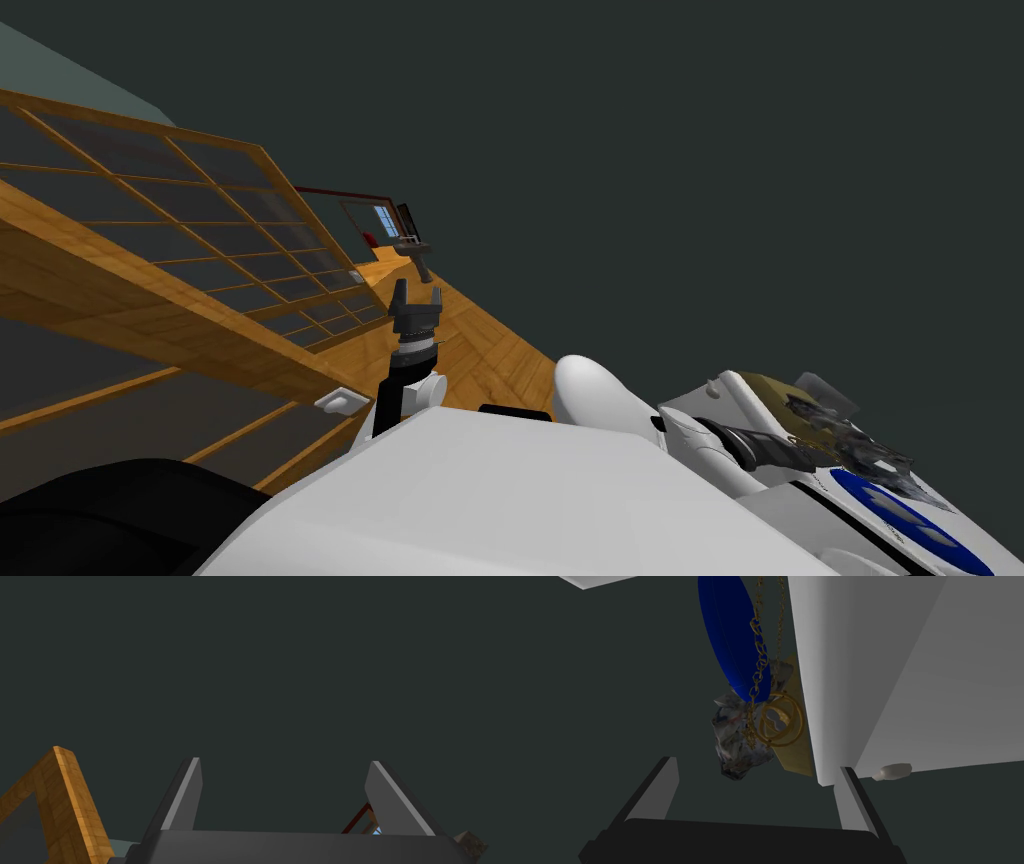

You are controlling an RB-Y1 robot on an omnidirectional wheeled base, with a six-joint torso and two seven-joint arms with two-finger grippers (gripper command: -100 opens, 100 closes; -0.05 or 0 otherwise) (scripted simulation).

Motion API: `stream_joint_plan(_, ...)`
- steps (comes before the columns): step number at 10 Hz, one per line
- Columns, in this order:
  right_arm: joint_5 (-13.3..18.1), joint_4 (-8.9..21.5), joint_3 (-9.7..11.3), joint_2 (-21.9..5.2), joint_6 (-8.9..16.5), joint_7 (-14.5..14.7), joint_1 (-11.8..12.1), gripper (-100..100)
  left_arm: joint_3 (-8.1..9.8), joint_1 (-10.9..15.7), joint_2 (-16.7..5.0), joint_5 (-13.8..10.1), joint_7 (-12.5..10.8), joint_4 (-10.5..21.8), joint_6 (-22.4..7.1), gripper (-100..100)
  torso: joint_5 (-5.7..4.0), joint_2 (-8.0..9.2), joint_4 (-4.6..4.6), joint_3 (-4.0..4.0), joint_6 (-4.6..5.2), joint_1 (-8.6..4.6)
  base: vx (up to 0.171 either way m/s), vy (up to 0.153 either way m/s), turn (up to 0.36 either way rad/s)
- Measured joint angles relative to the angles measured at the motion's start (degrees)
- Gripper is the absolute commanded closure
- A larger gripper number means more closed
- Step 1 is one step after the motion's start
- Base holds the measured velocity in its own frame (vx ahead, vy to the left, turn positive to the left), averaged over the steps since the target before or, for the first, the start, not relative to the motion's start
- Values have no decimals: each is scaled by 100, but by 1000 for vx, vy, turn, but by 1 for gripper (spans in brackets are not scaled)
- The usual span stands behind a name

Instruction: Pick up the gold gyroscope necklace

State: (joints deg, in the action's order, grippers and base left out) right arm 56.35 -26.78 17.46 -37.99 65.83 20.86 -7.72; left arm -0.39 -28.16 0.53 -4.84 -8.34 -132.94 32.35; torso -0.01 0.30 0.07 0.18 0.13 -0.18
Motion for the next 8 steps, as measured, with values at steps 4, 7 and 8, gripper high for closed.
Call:
stream_joint_plan(4,-580,-167,241,-131,184,57,144,-100,0,-1,0,0,0,0,0,0,1,-8,-1,-4,1,6,-42,-9,136)
stream_joint_plan(7,-1106,-346,578,-341,401,117,306,-100,0,0,0,0,0,0,0,0,1,2,1,1,-3,3,-55,-18,158)
stream_joint_plan(8,-1286,-351,665,-368,471,130,313,-100,0,0,0,0,0,0,0,0,0,2,1,1,0,2,-24,-12,4)
